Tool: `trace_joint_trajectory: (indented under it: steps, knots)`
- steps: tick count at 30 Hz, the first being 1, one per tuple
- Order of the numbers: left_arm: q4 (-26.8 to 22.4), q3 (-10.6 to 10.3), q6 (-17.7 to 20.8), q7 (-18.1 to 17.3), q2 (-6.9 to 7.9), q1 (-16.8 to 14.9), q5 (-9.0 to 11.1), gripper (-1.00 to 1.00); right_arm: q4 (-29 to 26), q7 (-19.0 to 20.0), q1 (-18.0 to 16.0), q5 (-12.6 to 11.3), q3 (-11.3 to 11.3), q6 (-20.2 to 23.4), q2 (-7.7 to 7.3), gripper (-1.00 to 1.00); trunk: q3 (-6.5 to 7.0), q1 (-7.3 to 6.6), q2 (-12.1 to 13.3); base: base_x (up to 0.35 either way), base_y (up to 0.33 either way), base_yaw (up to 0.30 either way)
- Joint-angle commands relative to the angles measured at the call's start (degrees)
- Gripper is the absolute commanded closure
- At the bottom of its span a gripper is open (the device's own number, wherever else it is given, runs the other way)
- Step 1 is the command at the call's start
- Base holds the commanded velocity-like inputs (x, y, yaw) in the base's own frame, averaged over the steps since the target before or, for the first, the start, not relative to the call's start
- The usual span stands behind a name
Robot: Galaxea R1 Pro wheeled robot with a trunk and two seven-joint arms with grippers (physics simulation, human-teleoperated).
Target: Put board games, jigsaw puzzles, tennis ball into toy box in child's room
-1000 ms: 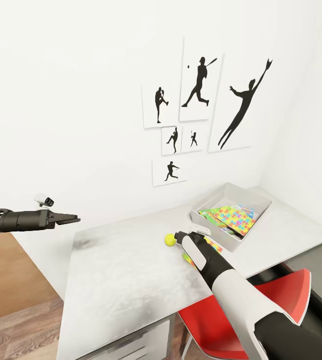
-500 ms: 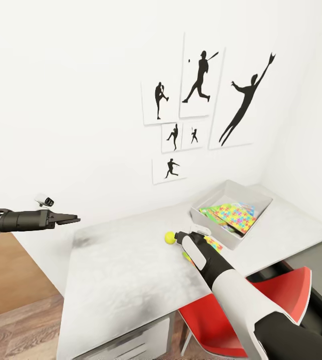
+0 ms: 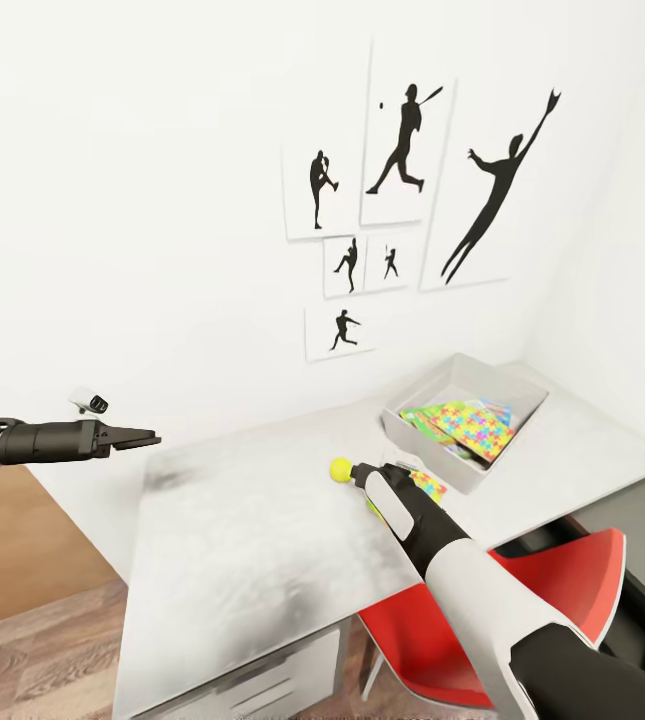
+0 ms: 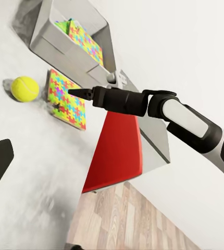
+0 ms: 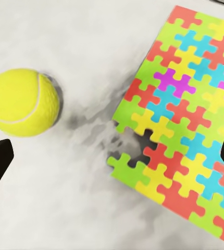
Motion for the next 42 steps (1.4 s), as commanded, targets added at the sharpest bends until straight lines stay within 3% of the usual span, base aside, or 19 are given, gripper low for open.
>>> trace_joint_trajectory:
  steps: [1,6,14,19,42]
  knots:
    - [0.02,-0.20,0.61,-0.20,0.07,-0.07,0.14,-1.00,-0.08,-0.43,-0.06,-0.37,0.24,0.19,-0.17,-1.00,-0.22,0.03,-0.13,0.000,0.000,0.000]
    - [0.07,-0.19,0.61,-0.20,0.07,-0.07,0.13,-1.00,-0.14,-0.24,-0.06,-0.53,0.16,0.22,-1.91,-1.00,-0.51,0.03,-0.13,0.000,0.000,0.000]
    - [0.10,-0.20,0.61,-0.20,0.07,-0.07,0.12,-1.00,-0.15,0.06,-0.06,-0.78,0.02,0.22,-2.79,-1.00,-0.64,0.03,-0.13,0.000,0.000,0.000]
    - [0.11,-0.19,0.61,-0.20,0.07,-0.07,0.14,-1.00,-0.12,0.16,-0.06,-0.80,-1.70,0.22,-3.86,-1.00,-1.00,0.03,-0.13,0.000,0.000,0.000]
    - [0.11,-0.12,0.61,-0.20,0.07,-0.07,0.14,-1.00,-0.07,0.17,-0.06,-0.89,-2.61,0.30,-4.65,-1.00,-2.69,0.03,-0.13,0.000,0.000,0.000]
